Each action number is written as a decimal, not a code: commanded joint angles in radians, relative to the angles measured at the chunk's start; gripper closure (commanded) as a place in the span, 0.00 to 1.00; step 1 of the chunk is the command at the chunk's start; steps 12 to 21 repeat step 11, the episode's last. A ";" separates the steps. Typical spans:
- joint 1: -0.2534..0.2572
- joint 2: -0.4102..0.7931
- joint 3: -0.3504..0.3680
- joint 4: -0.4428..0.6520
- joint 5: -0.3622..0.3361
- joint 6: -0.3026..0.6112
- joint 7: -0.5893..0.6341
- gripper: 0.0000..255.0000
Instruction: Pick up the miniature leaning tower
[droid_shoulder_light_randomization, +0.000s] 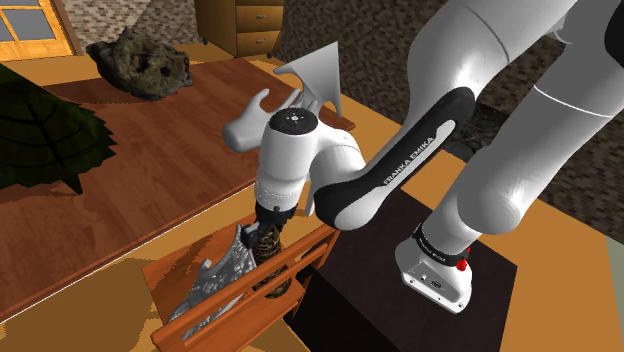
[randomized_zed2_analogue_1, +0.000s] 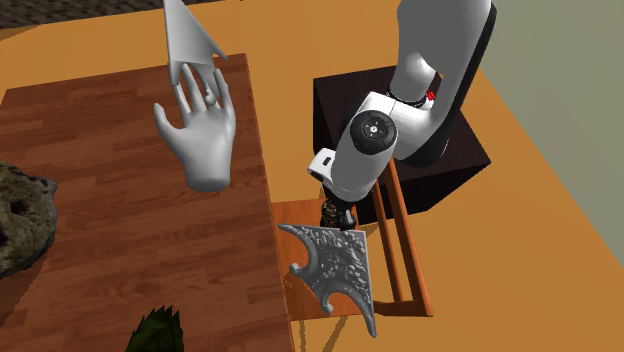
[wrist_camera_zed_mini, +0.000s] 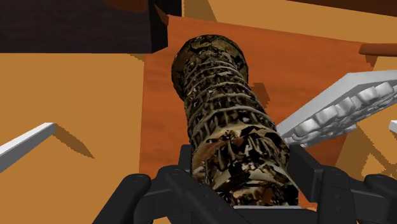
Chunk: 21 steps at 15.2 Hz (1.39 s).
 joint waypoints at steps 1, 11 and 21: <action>0.001 -0.034 0.005 0.008 0.055 -0.031 -0.042 1.00; 0.036 -0.165 -0.015 0.031 0.208 -0.158 -0.157 1.00; 0.036 -0.165 -0.015 0.031 0.208 -0.158 -0.157 1.00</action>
